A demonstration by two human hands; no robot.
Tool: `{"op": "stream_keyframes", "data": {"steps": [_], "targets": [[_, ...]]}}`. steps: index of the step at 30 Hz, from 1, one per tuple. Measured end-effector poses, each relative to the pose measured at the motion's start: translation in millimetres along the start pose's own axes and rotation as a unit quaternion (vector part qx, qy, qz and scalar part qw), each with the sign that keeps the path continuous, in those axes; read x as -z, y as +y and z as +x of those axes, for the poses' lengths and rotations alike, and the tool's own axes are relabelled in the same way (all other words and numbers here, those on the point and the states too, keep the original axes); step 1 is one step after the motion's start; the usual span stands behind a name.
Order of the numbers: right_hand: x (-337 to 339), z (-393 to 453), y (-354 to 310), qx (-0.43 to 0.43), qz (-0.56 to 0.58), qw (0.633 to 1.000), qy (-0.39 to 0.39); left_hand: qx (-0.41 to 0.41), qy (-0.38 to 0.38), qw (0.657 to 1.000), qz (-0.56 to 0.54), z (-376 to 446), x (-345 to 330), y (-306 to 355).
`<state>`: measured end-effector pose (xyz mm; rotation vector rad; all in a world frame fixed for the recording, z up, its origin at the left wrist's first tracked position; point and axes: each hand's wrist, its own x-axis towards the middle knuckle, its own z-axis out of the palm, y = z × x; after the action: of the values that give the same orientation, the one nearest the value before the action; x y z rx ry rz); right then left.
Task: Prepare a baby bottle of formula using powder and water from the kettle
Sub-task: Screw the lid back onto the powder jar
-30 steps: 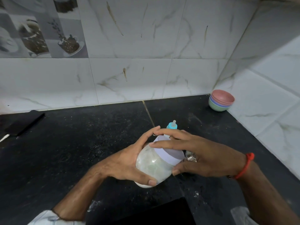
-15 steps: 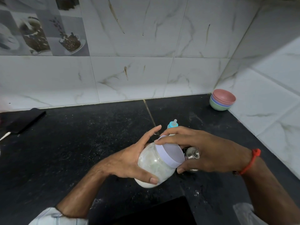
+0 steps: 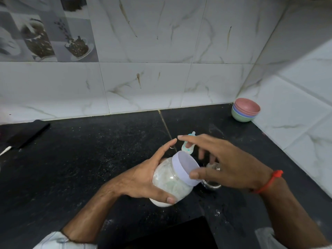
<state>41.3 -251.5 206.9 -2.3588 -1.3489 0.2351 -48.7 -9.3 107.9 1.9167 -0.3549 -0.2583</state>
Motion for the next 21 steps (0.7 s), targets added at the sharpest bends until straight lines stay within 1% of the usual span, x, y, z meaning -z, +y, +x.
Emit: {"op": "stream_keyframes", "data": {"steps": [1,2,3,4,5,6,7,8,9,10,11,12,13,14,15,16,17,18,19,21], "targets": [[0,0,0,-0.006,0.011,0.999,-0.049,0.0,0.003,1.0,0.0,0,1,-1],[-2,0,-2,-0.024,-0.02,0.997,-0.07,0.001,0.006,1.0,-0.001,0,2,-2],[-4,0,-2,-0.047,-0.078,0.994,-0.064,0.004,0.009,1.0,-0.002,0,3,-2],[-4,0,-2,-0.07,-0.124,0.989,-0.036,0.006,0.015,1.0,-0.003,-1,3,-2],[-5,-2,1,-0.077,-0.151,0.985,0.018,0.008,0.02,1.0,-0.005,-1,3,-2],[-5,-4,5,-0.072,-0.142,0.985,0.068,0.009,0.026,1.0,-0.006,-1,3,-2],[-5,-6,7,-0.045,-0.108,0.988,0.105,0.011,0.028,1.0,-0.006,-1,3,-1],[-4,-7,4,-0.016,-0.059,0.992,0.114,0.011,0.028,1.0,-0.003,-1,3,-1],[-2,-7,2,0.001,-0.008,0.997,0.079,0.012,0.027,1.0,0.001,0,4,-1],[1,-6,-2,0.005,0.03,0.999,0.024,0.011,0.026,1.0,0.004,0,4,0],[1,-5,-3,-0.005,0.036,0.999,-0.027,0.01,0.023,1.0,0.006,1,4,0],[-3,-3,-4,-0.012,-0.012,0.999,-0.04,0.01,0.018,1.0,0.007,2,3,0],[-7,-1,-4,-0.021,-0.089,0.996,-0.026,0.01,0.011,1.0,0.011,3,3,0],[-9,1,-3,-0.041,-0.161,0.986,0.007,0.012,0.005,1.0,0.016,3,2,0],[-11,0,0,-0.055,-0.201,0.976,0.062,0.012,0.002,1.0,0.016,3,1,0],[-13,0,3,-0.054,-0.208,0.97,0.117,0.012,0.004,1.0,0.012,3,0,-1],[-13,-1,4,-0.035,-0.182,0.972,0.147,0.012,0.007,1.0,0.008,3,-1,0],[-11,-3,3,-0.002,-0.14,0.979,0.148,0.012,0.009,1.0,0.008,2,-1,0],[-8,-3,-2,0.018,-0.106,0.988,0.114,0.011,0.01,1.0,0.009,2,0,0],[-8,-2,-7,0.013,-0.08,0.997,0.018,0.008,0.011,1.0,0.014,2,0,0]]}}
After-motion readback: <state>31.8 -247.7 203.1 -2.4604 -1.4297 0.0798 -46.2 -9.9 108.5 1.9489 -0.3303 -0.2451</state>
